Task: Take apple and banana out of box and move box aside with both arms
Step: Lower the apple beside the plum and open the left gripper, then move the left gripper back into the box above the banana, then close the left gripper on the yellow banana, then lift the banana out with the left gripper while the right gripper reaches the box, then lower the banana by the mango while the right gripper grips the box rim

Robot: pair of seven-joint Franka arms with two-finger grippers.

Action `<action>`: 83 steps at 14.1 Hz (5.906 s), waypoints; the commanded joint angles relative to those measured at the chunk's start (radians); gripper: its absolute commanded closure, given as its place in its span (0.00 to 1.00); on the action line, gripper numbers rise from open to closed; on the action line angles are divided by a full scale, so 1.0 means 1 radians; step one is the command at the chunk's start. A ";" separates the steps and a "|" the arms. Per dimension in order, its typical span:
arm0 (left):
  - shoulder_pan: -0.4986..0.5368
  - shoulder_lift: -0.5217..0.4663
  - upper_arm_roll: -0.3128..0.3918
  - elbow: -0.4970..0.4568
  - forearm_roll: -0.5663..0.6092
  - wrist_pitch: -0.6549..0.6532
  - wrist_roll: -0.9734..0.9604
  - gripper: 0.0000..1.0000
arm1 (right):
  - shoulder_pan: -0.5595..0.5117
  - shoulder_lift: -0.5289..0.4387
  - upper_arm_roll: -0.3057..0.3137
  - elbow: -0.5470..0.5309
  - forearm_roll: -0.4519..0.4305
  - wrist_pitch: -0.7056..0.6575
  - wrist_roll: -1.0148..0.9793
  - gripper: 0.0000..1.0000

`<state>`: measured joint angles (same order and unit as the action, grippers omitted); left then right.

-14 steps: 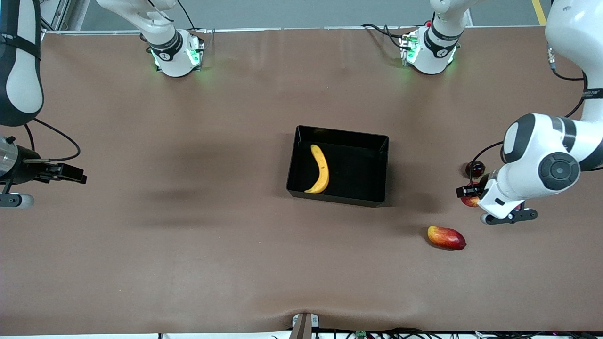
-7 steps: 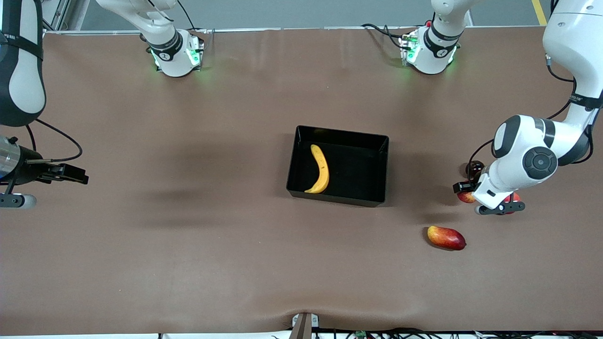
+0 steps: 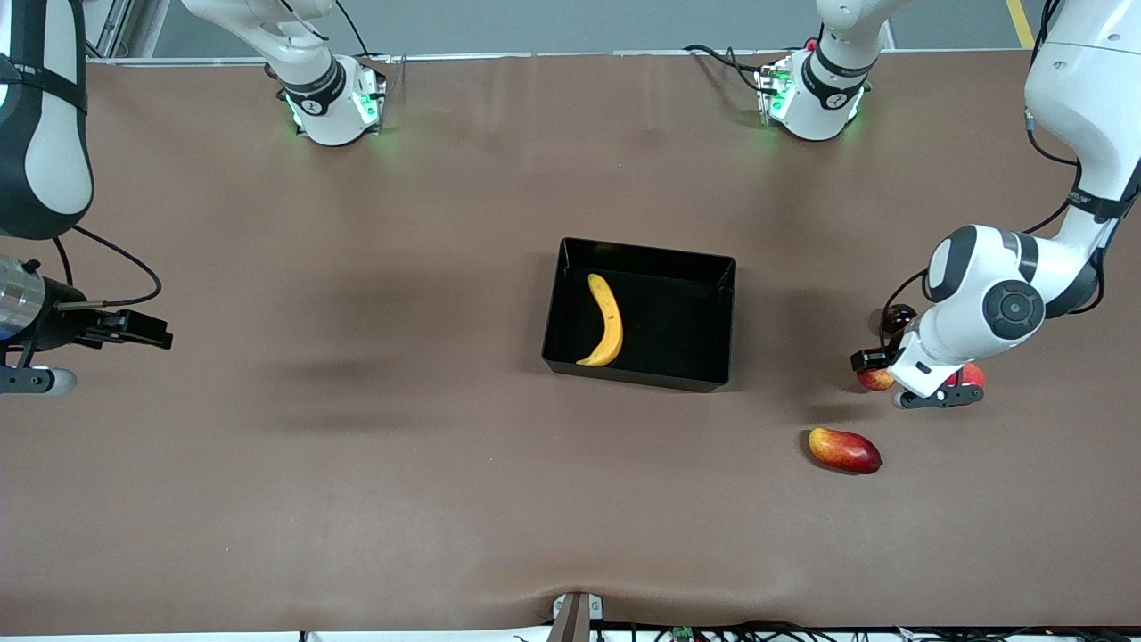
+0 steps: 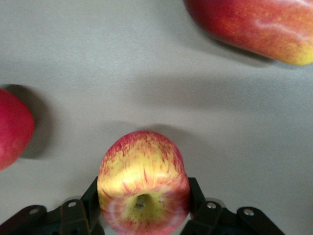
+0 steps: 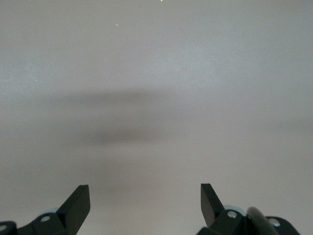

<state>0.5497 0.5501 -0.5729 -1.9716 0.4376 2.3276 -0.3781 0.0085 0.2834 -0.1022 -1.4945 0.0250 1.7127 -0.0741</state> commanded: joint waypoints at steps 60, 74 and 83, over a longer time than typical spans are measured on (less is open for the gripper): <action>-0.677 0.119 -0.064 0.370 0.173 -0.076 -0.578 1.00 | 0.192 0.036 -0.001 0.017 0.019 -0.061 0.052 0.00; -0.280 -0.010 -0.078 0.396 0.009 -0.237 -0.094 1.00 | 0.593 0.267 -0.001 0.022 0.266 0.306 0.240 0.00; -0.060 0.131 -0.035 0.503 0.096 -0.176 0.350 1.00 | 0.726 0.447 -0.001 0.046 0.314 0.499 0.362 0.00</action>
<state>0.4784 0.6252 -0.6156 -1.5286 0.4940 2.1357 -0.1113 0.7026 0.6949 -0.0911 -1.4852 0.3151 2.2056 0.2407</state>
